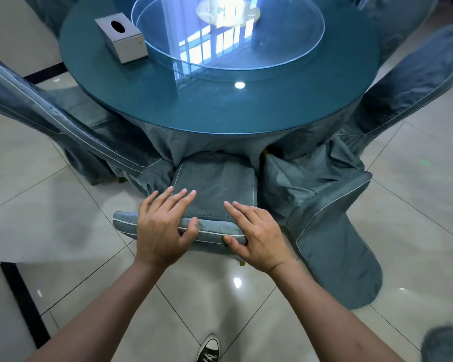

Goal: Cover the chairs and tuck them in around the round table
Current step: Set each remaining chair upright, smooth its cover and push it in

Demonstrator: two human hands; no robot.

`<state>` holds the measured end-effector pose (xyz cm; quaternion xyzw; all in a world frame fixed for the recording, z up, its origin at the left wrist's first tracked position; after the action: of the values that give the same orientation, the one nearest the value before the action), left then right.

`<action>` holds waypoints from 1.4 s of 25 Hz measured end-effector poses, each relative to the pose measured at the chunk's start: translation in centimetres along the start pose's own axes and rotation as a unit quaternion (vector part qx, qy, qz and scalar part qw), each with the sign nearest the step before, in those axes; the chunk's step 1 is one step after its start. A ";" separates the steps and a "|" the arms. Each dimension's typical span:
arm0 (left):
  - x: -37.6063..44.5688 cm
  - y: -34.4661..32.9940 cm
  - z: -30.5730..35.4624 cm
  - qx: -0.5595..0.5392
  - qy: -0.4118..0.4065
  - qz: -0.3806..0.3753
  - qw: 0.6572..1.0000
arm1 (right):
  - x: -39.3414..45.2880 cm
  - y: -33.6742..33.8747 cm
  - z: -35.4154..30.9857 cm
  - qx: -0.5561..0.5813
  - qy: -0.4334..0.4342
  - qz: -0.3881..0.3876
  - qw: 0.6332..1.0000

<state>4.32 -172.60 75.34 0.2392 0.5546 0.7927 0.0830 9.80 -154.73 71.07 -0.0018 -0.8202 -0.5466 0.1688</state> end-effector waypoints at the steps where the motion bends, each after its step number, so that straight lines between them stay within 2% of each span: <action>1: -0.2 0.1 0.0 -0.006 0.012 -0.007 1.000 | 0.0 0.2 -0.2 0.002 -0.002 -0.009 1.000; 5: -0.9 0.6 1.8 -0.027 0.030 -0.014 0.999 | -1.0 1.9 0.1 0.011 -0.025 -0.008 1.000; 11: -3.1 -0.4 9.9 -0.012 -0.030 -0.023 0.999 | -6.3 6.7 4.2 0.003 -0.065 0.013 0.998; 25: -9.6 -10.4 40.2 -0.069 -0.065 -0.098 0.991 | -31.2 20.5 23.0 -0.072 -0.172 0.005 0.983; 29: -9.3 -13.3 44.8 -0.067 -0.057 -0.108 0.990 | -34.9 21.7 27.8 -0.072 -0.199 -0.007 0.977; 35: -7.7 -19.3 48.6 -0.071 -0.020 -0.116 0.991 | -35.6 20.9 35.0 -0.072 -0.206 -0.025 0.976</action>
<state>31.37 -127.73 68.50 0.1828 0.5193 0.8101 0.2018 37.69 -108.48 67.79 -0.1057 -0.7954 -0.5966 -0.0183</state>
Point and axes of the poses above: each hand's wrist, its own x-axis towards the middle knuckle, its own y-axis out of the back of the hand, z = x × y, the point moved 9 cm from there along x, towards the middle knuckle, and after that the axes turned 2 degrees about -z, right-handed, at the moved point
